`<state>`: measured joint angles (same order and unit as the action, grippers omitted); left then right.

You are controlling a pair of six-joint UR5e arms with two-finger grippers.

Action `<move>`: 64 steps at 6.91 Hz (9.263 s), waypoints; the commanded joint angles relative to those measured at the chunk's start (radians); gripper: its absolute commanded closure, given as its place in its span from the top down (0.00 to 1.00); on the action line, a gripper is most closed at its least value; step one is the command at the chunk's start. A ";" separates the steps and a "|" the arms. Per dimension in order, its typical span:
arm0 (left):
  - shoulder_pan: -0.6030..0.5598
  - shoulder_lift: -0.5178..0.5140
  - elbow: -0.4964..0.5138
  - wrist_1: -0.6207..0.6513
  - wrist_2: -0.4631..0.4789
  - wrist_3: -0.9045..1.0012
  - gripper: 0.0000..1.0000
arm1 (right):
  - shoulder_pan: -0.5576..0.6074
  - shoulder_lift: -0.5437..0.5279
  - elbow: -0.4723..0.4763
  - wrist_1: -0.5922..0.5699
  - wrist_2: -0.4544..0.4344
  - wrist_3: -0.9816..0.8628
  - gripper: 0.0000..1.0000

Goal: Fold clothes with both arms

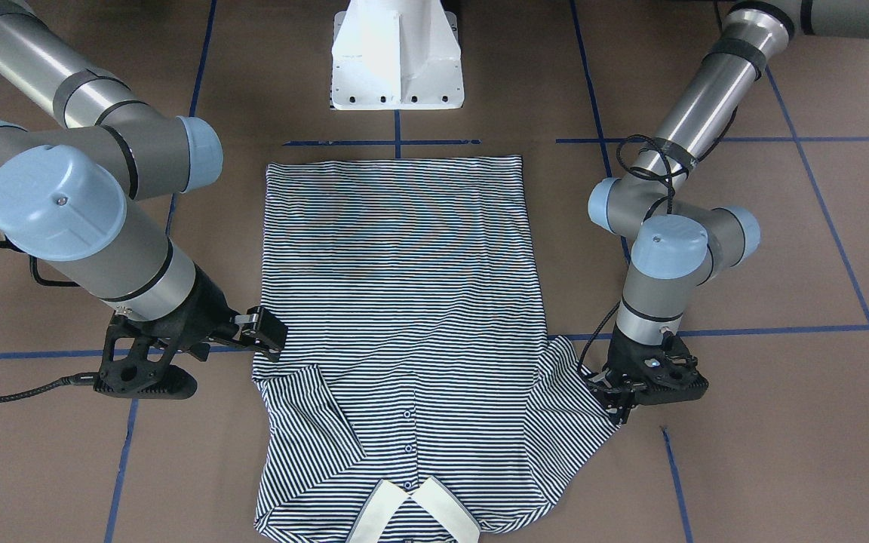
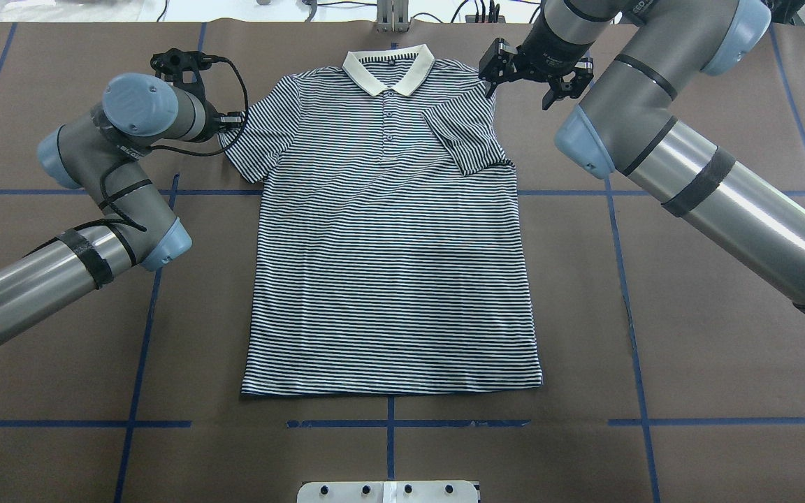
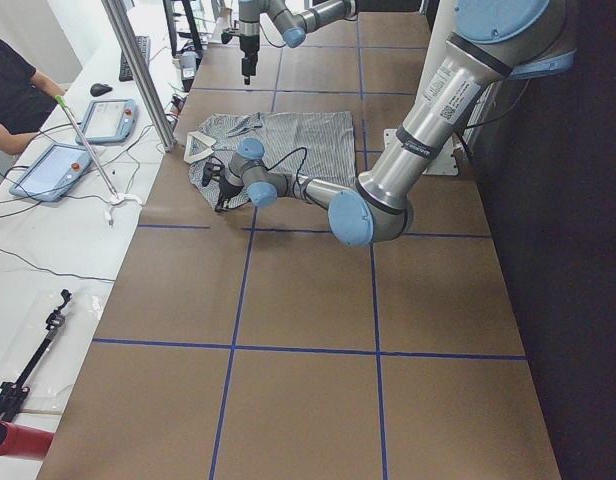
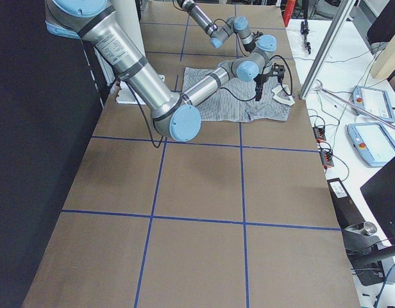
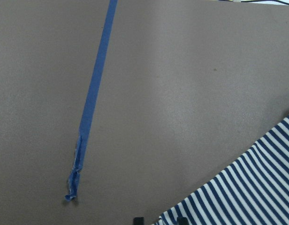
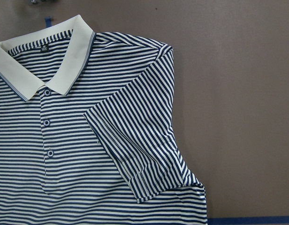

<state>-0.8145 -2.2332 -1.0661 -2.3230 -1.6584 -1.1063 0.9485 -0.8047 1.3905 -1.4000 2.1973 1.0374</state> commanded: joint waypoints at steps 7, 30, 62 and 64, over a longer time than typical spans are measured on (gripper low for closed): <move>0.099 -0.311 0.050 0.286 0.000 -0.315 0.00 | 0.004 -0.020 0.004 0.004 0.002 -0.019 1.00; 0.075 0.145 -0.859 0.610 -0.179 -0.047 1.00 | -0.649 -0.551 0.571 -0.001 -0.487 0.558 0.44; 0.586 0.328 -0.890 0.763 0.051 -0.756 0.26 | -0.593 -0.541 0.731 -0.007 -0.479 0.547 0.00; 0.584 0.320 -0.899 0.766 0.051 -0.756 0.08 | -0.591 -0.541 0.733 -0.007 -0.479 0.547 0.00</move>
<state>-0.2302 -1.9088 -1.9608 -1.5587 -1.6076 -1.8623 0.3565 -1.3451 2.1220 -1.4066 1.7180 1.5846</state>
